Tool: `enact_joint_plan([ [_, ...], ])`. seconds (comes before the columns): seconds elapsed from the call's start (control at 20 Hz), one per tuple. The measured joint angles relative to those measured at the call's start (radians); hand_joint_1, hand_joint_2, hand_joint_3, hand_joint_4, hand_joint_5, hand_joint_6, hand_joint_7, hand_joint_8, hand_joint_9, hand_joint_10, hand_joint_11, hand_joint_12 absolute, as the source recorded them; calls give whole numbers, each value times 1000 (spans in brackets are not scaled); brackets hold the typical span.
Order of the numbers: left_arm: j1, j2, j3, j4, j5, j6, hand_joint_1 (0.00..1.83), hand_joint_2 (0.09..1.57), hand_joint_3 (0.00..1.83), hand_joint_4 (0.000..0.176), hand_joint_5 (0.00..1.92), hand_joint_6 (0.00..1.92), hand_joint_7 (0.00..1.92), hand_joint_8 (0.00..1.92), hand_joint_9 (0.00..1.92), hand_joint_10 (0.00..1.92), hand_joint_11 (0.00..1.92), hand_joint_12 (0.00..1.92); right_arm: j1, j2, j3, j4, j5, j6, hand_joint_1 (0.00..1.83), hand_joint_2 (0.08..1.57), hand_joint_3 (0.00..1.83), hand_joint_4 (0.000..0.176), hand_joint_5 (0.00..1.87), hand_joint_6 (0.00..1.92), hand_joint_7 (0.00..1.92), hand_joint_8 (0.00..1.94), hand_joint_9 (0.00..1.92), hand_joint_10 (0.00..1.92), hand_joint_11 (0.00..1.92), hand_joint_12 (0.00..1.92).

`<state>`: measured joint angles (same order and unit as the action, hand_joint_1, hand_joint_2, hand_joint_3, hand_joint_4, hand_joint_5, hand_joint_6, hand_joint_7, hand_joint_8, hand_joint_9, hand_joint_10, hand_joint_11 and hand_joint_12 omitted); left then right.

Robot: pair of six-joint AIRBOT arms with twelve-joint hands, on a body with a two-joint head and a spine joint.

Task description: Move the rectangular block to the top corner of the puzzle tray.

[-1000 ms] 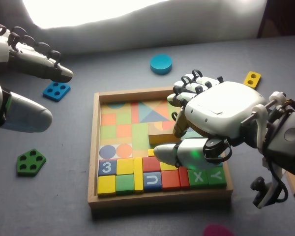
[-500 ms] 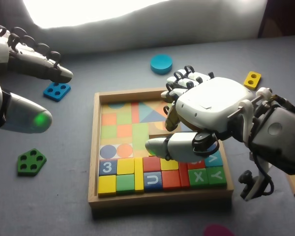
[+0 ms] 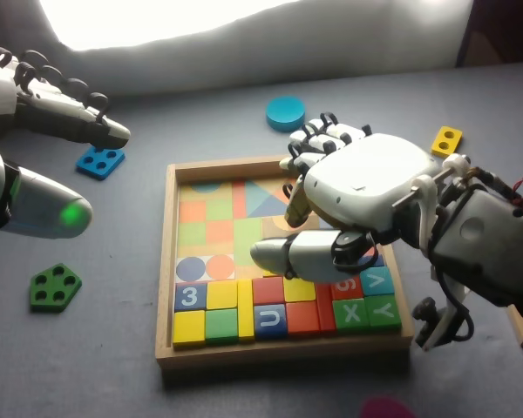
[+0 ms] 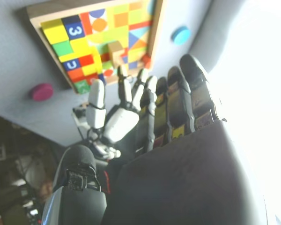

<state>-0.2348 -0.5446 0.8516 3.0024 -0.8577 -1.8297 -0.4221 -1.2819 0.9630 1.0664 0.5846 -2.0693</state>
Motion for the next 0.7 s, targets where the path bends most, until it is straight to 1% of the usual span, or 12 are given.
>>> enact_joint_plan([
  [0.1, 0, 0, 0, 0, 0, 0, 0, 1198, 0, 48, 158, 3, 166, 2, 161, 2, 0, 540, -7, -6, 6, 5, -2, 0, 0, 1151, 1, 0, 839, 0, 312, 4, 52, 4, 0, 4],
  [0.2, 0, 0, 0, 0, 0, 0, 0, 1199, 1, 45, 155, 1, 160, 0, 159, 1, 0, 537, -7, -7, 9, 2, -3, 0, 0, 1155, 3, 0, 831, 0, 316, 4, 61, 7, 0, 0],
  [0.3, 0, 0, 0, 0, 0, 0, 0, 1195, 0, 46, 160, 2, 177, 4, 173, 4, 0, 604, -7, -9, 10, 3, 2, 0, 0, 1156, 3, 0, 838, 4, 313, 3, 70, 10, 18, 8],
  [0.45, 0, 0, 0, 0, 0, 0, 0, 1204, 3, 39, 168, 4, 180, 3, 186, 7, 0, 594, -11, -19, 14, -3, 1, 0, 0, 1157, 3, 0, 834, 2, 331, 8, 75, 10, 23, 15],
  [0.65, 0, 0, 0, 0, 0, 0, 0, 1199, 0, 49, 178, 7, 173, 0, 188, 6, 0, 593, -18, -19, 14, 0, -2, 2, 0, 1159, 2, 0, 832, 1, 327, 5, 69, 6, 13, 18],
  [0.7, 0, 0, 0, 0, 0, 0, 0, 1195, 0, 50, 159, 4, 159, 2, 172, 4, 0, 548, -18, -19, 14, -1, -2, 2, 0, 1162, 3, 0, 826, 0, 336, 8, 65, 4, 7, 18],
])
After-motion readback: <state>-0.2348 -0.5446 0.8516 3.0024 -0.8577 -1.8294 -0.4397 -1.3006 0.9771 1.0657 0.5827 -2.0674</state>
